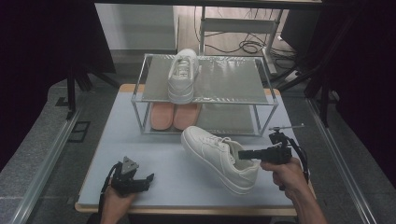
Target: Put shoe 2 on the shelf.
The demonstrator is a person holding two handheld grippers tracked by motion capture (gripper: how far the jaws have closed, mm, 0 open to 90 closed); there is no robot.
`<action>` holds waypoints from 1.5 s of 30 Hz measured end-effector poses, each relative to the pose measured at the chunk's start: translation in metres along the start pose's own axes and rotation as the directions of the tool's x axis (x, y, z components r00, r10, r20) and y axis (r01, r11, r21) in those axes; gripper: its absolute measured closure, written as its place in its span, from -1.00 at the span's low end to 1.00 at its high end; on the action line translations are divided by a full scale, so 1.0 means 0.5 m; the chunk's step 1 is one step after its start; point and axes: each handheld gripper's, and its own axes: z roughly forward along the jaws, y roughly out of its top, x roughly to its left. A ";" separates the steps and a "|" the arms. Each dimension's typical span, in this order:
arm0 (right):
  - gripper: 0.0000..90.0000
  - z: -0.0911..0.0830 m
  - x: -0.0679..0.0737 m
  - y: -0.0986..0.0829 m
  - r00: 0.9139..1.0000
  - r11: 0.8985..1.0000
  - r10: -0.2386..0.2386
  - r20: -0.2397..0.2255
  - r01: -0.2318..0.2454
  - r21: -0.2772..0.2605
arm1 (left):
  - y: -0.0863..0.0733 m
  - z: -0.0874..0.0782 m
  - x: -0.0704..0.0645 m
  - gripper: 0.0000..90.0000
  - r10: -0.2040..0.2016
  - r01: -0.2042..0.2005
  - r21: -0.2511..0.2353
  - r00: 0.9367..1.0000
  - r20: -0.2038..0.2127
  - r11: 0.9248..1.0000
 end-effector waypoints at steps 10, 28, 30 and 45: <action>0.82 -0.053 0.022 0.020 1.000 0.998 0.000 -0.017 -0.001 -0.059 | 0.000 0.000 0.000 -0.65 0.001 -0.001 0.001 1.000 0.000 1.000; 0.82 -0.120 0.050 0.059 0.995 0.987 0.041 -0.086 -0.053 -0.151 | 0.000 0.000 0.001 -0.65 0.000 0.000 0.002 1.000 0.002 1.000; 0.82 -0.126 0.051 0.064 0.994 0.985 0.051 -0.092 -0.066 -0.162 | 0.000 0.000 0.000 -0.65 0.000 0.000 0.002 1.000 0.001 1.000; 0.82 -0.149 0.050 0.125 0.993 0.954 0.105 -0.047 -0.114 -0.279 | 0.000 -0.001 0.001 -0.65 0.000 0.000 0.002 1.000 0.001 1.000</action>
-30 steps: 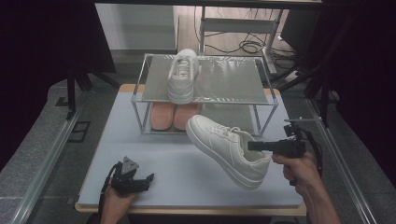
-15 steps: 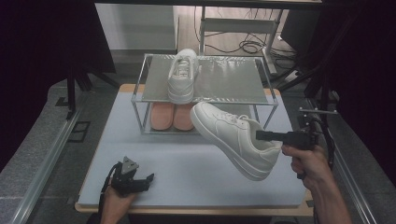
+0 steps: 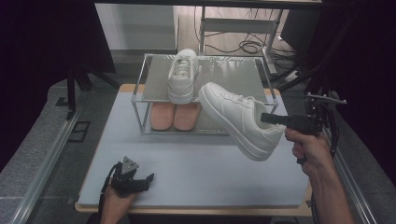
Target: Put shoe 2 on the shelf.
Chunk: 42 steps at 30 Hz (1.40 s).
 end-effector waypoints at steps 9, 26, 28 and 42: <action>0.82 0.032 -0.006 0.040 0.997 0.996 0.025 0.077 -0.019 -0.084 | 0.000 0.000 0.000 -0.65 0.003 -0.003 0.003 1.000 0.000 1.000; 0.80 0.146 -0.001 0.107 0.967 0.981 0.063 0.245 -0.015 -0.192 | 0.000 -0.001 0.000 -0.65 0.003 -0.003 0.003 1.000 0.000 1.000; 0.79 0.158 0.003 0.112 0.963 0.981 0.054 0.264 -0.001 -0.196 | 0.000 -0.001 0.000 -0.65 0.003 -0.003 0.003 1.000 -0.001 1.000; 0.31 0.180 0.021 0.117 0.976 0.976 -0.038 0.213 0.082 -0.200 | -0.001 -0.001 0.000 -0.65 0.003 -0.003 0.001 1.000 -0.002 1.000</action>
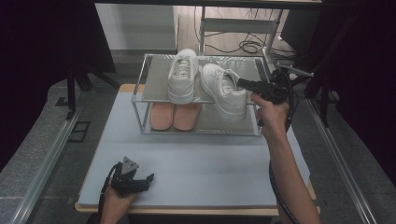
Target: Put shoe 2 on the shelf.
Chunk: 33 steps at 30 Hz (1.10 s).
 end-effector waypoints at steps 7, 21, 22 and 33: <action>0.17 -0.040 -0.004 0.010 0.999 0.998 -0.042 -0.028 0.041 -0.037 | 0.000 0.000 0.000 -0.65 0.001 -0.001 0.000 1.000 0.000 1.000; 0.35 -0.122 -0.032 -0.035 0.991 0.990 -0.130 -0.022 0.129 -0.048 | 0.000 0.000 0.000 -0.65 -0.001 0.001 -0.003 1.000 0.000 1.000; 0.39 -0.125 -0.035 -0.042 0.991 0.990 -0.136 -0.020 0.135 -0.048 | 0.000 0.000 0.000 -0.65 0.000 0.000 -0.003 1.000 -0.001 1.000; 0.93 -0.130 -0.042 -0.131 0.960 0.960 -0.280 0.005 0.280 -0.005 | 0.000 0.000 0.000 -0.65 0.000 0.000 -0.005 1.000 -0.002 1.000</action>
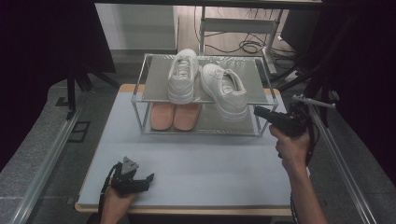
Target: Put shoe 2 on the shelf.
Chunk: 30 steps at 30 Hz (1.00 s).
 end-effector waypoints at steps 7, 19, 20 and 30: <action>1.00 0.017 0.018 -0.041 0.997 0.997 -0.074 0.000 0.073 0.025 | 0.000 0.000 0.000 -0.65 0.000 0.000 0.000 1.000 0.000 1.000; 1.00 0.041 0.033 -0.048 0.997 0.997 -0.078 -0.029 0.078 0.007 | 0.000 0.000 0.000 -0.65 -0.001 0.001 -0.001 1.000 0.000 1.000; 1.00 0.045 0.035 -0.048 0.997 0.997 -0.076 -0.030 0.077 0.005 | 0.000 0.000 0.000 -0.65 -0.001 0.001 -0.001 1.000 0.000 1.000; 1.00 0.100 0.059 -0.041 0.996 0.996 -0.087 -0.014 0.087 0.014 | 0.000 0.000 0.000 -0.65 0.000 0.000 -0.001 1.000 -0.001 1.000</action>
